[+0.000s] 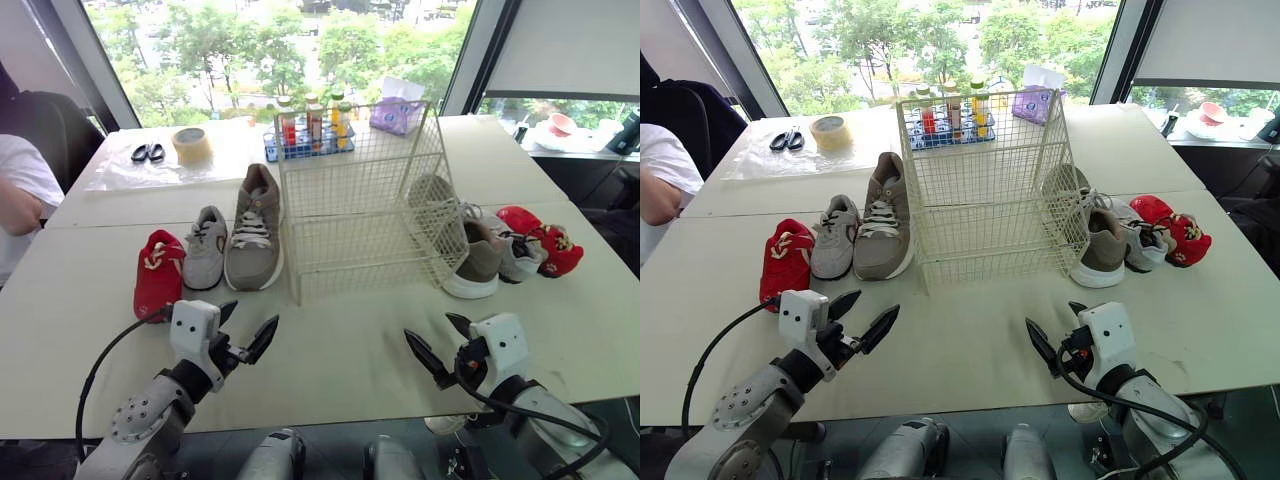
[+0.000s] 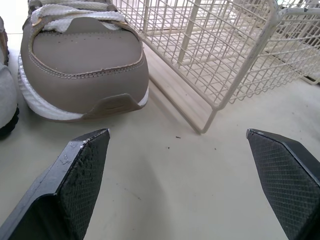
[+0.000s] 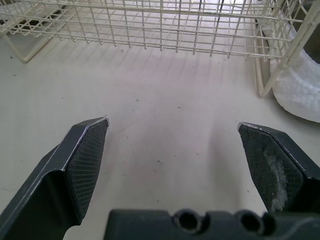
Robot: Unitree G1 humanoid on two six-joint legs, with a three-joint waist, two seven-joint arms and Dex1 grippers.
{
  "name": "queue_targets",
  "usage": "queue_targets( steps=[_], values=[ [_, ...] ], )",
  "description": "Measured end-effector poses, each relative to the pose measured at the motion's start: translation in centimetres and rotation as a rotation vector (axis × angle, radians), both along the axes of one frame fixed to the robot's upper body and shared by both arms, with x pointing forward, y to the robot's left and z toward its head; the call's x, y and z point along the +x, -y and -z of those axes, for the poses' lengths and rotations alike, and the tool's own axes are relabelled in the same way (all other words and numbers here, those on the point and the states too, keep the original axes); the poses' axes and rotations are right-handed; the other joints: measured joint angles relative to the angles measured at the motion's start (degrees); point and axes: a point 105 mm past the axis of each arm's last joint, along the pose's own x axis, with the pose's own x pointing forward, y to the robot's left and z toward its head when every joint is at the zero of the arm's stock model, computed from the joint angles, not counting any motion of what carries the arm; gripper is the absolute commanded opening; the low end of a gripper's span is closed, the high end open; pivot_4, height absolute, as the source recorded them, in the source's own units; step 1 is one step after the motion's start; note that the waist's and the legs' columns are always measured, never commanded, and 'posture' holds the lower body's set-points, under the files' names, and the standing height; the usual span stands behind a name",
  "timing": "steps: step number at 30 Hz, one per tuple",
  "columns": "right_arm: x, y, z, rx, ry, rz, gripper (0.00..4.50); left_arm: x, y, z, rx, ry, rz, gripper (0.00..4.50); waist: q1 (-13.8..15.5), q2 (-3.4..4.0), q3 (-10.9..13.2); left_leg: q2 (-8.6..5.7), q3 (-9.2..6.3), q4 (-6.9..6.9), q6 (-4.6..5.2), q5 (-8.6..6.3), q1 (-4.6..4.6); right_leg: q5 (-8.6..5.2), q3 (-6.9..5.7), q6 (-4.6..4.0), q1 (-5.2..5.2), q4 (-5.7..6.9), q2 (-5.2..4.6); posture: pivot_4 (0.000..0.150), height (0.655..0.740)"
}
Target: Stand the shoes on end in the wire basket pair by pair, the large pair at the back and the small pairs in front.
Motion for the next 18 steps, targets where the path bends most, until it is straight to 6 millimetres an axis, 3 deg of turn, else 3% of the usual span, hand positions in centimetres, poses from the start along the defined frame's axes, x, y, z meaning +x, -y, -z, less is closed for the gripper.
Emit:
queue_targets(
  steps=[5,10,18],
  values=[
    [0.2,-0.1,-0.5,-0.035,0.013,-0.049,4.47,0.1,0.2,-0.5,0.011,0.013,0.029,4.50,0.01,0.00,0.00,0.00,0.01,0.03,0.00,0.00,0.00,-0.03,-0.01,-0.07,0.02,0.00,0.01,0.150,0.7400],
    [0.1,-0.2,-2.0,-0.181,0.005,-0.278,4.47,0.8,0.2,-2.8,0.068,0.037,0.207,4.50,0.00,0.04,0.04,0.00,0.04,0.06,0.01,0.01,0.01,-0.04,-0.08,-0.07,0.10,0.01,0.05,0.150,0.7400],
    [0.8,1.4,-9.7,-0.359,-0.003,-0.558,4.47,-1.2,0.4,-9.3,0.123,-0.079,0.734,4.50,-0.12,0.04,0.69,0.04,0.07,0.00,0.03,0.01,-0.08,0.00,-0.11,-0.08,0.11,0.04,0.04,0.150,0.7400]
  ],
)
